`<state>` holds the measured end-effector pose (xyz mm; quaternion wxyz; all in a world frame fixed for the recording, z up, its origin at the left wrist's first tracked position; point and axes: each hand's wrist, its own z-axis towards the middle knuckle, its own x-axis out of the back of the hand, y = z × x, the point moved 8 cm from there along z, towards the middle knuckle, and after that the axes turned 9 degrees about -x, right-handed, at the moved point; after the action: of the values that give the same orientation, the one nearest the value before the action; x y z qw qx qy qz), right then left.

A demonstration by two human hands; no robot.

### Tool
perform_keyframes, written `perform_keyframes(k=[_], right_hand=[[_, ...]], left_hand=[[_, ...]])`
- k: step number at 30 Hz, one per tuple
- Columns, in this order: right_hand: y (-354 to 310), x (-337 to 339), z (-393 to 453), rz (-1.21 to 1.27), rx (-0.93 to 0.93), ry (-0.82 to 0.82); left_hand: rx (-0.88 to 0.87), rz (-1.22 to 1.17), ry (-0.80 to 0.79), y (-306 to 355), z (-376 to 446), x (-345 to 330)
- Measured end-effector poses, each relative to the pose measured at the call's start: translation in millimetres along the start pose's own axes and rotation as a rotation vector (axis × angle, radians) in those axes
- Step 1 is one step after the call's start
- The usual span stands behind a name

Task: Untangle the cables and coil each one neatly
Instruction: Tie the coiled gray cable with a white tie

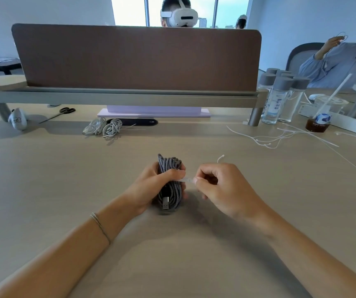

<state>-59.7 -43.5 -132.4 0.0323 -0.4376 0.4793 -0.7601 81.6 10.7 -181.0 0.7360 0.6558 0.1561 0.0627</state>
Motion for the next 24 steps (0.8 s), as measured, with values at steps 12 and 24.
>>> perform_keyframes(k=[12, 24], right_hand=[[20, 16, 16, -0.03, -0.029, 0.064], [41, -4, 83, -0.25, -0.075, 0.052]], left_hand=[[0.053, -0.026, -0.085, 5, 8, 17], [0.307, 0.043, 0.029, -1, 32, 61]])
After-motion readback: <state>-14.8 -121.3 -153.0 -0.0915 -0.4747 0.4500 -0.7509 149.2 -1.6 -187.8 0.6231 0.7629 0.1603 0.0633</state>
